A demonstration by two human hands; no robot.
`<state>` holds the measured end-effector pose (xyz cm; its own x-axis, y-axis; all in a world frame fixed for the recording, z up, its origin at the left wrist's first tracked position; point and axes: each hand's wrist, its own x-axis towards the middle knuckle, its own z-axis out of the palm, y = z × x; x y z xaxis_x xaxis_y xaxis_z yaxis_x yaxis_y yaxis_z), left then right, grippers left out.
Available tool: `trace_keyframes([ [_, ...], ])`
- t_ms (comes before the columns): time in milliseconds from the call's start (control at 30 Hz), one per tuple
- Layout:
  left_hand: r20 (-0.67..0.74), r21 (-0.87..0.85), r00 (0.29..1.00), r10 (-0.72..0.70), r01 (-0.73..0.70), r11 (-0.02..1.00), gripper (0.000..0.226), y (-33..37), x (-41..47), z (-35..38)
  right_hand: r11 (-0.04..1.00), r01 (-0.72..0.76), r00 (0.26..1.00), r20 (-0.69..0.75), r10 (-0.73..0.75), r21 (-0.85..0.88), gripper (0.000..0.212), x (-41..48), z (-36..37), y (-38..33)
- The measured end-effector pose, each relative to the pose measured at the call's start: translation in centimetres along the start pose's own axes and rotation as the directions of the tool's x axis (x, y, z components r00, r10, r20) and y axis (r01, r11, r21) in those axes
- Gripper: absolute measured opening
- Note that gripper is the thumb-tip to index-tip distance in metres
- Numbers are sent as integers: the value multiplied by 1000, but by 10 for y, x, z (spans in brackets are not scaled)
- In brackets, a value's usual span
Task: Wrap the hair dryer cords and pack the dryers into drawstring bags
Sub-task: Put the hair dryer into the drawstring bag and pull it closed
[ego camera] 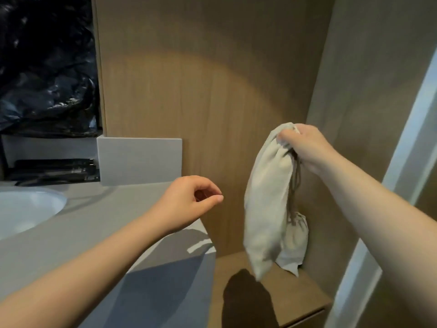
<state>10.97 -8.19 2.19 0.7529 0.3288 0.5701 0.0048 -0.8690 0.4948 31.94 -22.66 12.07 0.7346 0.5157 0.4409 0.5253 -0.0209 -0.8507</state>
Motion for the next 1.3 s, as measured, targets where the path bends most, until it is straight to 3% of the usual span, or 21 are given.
trace_keyframes([
  [133,45,19,999,25,-26,999,15,14,44,34,980,29,995,97,-10,-196,10,15,-33,38],
  [233,91,34,995,42,-45,998,16,13,69,61,962,-17,994,96,44,-271,33,24,-67,74],
  [367,164,51,986,33,-42,998,20,10,91,100,923,-27,989,126,81,-383,18,32,-98,120],
  [500,309,121,951,9,-48,991,24,-5,108,135,927,-29,978,183,104,-375,12,39,-93,162],
  [733,456,293,872,-177,41,955,27,-34,134,207,917,-47,953,256,160,-397,15,64,-61,238],
  [867,539,351,765,-353,177,919,29,-58,128,258,916,-76,938,283,199,-393,10,68,-38,294],
  [933,547,420,728,-413,188,888,33,-69,130,273,914,-84,932,294,213,-397,8,68,-22,318],
  [1033,488,489,738,-466,211,846,34,-88,127,294,918,-160,904,320,285,-364,9,69,2,356],
  [1300,425,495,696,-579,357,792,34,-153,95,358,914,-260,884,303,355,-311,8,96,24,435],
])
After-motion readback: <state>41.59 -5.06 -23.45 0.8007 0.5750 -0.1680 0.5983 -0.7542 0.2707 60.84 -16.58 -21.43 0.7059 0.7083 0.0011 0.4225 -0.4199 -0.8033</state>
